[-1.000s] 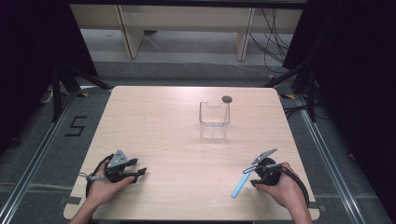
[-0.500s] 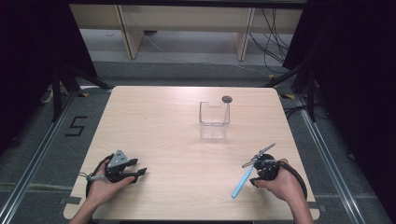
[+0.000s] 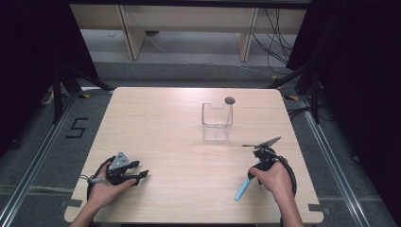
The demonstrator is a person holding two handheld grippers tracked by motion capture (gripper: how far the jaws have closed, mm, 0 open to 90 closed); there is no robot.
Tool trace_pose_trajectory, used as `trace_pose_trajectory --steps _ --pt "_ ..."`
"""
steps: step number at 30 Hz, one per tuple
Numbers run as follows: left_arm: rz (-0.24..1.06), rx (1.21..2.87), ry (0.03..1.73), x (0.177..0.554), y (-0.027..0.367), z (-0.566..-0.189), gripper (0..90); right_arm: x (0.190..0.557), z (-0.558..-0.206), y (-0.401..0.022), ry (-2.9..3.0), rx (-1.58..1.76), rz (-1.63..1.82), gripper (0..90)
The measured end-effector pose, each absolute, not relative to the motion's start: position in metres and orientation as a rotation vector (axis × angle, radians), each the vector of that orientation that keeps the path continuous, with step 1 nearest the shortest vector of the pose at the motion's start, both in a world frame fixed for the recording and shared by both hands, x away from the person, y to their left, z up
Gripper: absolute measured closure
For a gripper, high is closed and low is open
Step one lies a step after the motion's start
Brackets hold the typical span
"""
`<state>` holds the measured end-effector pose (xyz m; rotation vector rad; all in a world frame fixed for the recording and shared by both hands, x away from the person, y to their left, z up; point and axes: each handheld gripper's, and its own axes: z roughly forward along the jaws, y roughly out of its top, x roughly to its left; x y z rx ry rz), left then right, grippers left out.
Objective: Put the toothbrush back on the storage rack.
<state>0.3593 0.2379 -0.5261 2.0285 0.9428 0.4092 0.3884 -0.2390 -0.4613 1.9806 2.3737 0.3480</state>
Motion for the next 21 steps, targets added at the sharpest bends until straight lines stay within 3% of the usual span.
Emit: trace_pose_trajectory --steps 8,21 --pt "0.411 2.027 0.945 0.359 0.238 -0.526 42.9 0.396 -0.462 -0.222 2.209 2.254 0.247 57.2" --pt "0.406 2.031 0.938 0.359 0.238 -0.526 42.9 0.402 -0.468 -0.221 2.185 2.295 0.194 56.3"
